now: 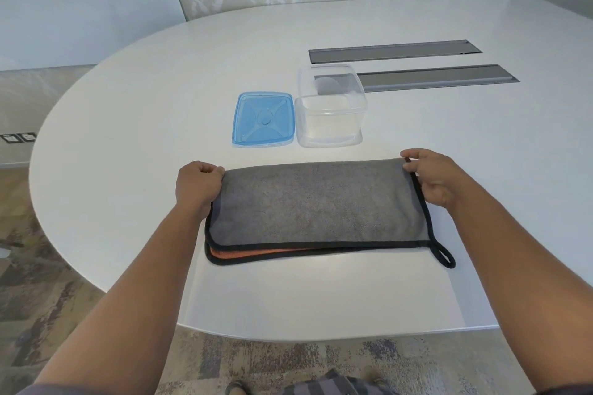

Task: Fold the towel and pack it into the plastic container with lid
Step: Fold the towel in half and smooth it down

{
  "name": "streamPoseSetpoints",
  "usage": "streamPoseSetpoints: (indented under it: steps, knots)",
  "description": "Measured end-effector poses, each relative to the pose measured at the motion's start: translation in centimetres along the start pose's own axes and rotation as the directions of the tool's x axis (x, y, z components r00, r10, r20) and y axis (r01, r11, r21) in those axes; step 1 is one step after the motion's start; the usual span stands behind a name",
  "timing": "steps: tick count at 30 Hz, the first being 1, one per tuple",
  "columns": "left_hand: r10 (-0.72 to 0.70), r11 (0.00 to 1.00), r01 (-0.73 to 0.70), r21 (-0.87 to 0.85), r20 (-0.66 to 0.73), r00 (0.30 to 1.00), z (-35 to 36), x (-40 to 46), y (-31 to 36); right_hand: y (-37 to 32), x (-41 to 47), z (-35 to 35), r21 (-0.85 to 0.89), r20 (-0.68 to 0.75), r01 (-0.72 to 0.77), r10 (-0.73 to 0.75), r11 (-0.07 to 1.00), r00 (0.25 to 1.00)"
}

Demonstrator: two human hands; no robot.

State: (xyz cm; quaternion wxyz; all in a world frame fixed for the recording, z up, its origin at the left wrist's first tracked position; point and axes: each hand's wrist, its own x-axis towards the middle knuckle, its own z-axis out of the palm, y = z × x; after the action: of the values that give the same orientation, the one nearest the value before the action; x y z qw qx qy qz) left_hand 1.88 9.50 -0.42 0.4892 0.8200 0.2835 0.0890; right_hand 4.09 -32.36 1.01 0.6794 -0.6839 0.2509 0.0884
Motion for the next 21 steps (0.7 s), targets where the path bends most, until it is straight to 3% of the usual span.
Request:
streamPoseSetpoints:
  steps: [5,10,15,21]
  knots:
    - [-0.003,1.0,0.003,-0.006,0.0,1.0,0.0,0.1,-0.1,-1.2,-0.8,-0.3,0.093,0.077,-0.069,0.062,0.993,0.995]
    - [0.006,1.0,-0.007,0.017,0.003,1.0,0.0,0.3,-0.2,-1.5,-1.4,0.1,0.098,0.123,-0.04,0.028,0.994,0.992]
    - [0.014,1.0,-0.014,0.027,-0.001,1.0,0.0,0.3,-0.1,-0.1,-1.2,0.6,0.148,0.068,-0.037,0.027,0.988,0.997]
    - [0.012,1.0,-0.012,0.017,-0.005,1.0,0.0,0.2,0.0,0.9,-0.8,1.0,0.064,-0.049,0.032,-0.029,0.997,0.998]
